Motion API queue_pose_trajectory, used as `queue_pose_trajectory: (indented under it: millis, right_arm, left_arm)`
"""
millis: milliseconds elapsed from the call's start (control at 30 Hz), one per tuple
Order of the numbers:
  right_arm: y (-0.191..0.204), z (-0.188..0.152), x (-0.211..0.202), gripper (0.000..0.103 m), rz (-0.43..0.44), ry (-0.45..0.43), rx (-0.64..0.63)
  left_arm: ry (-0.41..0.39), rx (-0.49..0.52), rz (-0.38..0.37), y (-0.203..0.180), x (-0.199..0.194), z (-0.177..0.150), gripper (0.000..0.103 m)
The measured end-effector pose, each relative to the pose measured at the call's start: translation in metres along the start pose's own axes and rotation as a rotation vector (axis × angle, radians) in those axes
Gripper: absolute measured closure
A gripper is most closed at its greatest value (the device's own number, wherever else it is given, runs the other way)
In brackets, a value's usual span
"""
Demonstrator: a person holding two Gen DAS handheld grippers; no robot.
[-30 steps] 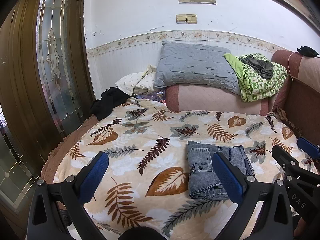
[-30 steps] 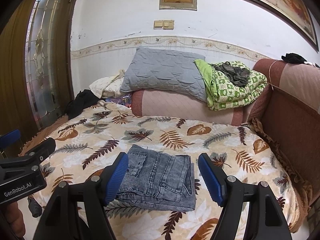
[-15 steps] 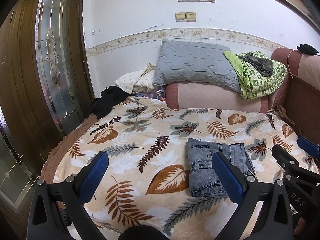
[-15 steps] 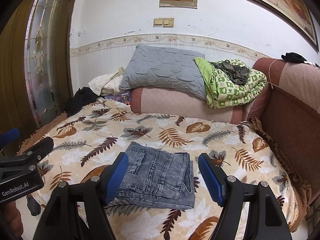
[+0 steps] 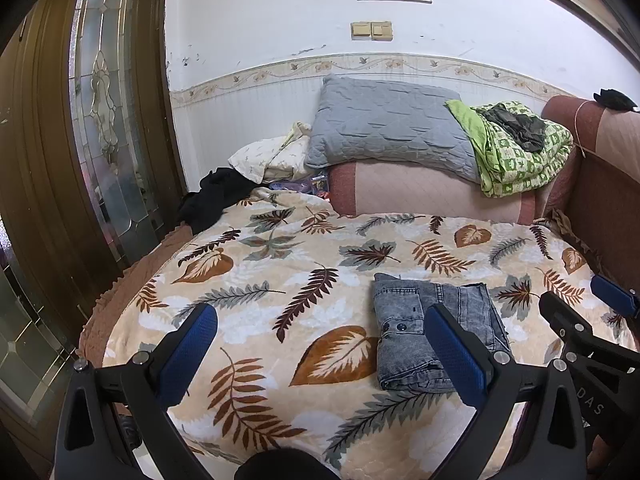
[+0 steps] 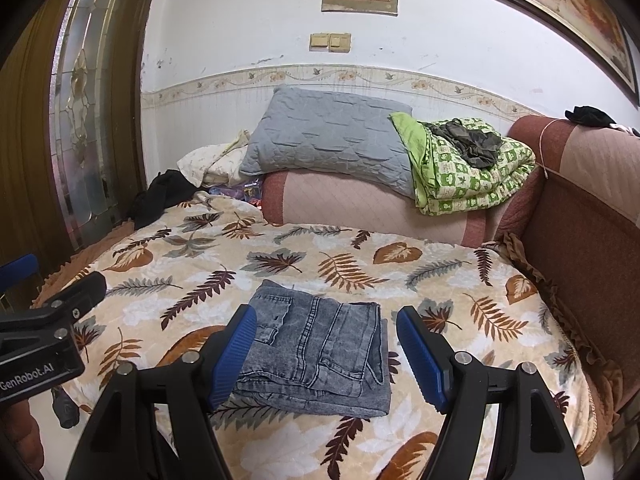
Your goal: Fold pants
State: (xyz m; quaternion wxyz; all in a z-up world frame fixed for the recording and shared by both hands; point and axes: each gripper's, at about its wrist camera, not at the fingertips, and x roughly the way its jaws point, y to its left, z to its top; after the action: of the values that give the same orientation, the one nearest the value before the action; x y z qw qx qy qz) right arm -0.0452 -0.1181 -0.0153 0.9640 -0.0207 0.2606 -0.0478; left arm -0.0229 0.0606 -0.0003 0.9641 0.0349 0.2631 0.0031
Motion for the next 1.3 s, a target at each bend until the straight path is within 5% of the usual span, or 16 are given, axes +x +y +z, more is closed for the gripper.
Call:
queue_pose_trajectory:
  millis: [1300]
  right_arm:
    - [0.003, 0.01, -0.009, 0.027, 0.014, -0.03, -0.005]
  left_arm:
    - [-0.019, -0.026, -0.001, 0.002, -0.012, 0.012, 0.0]
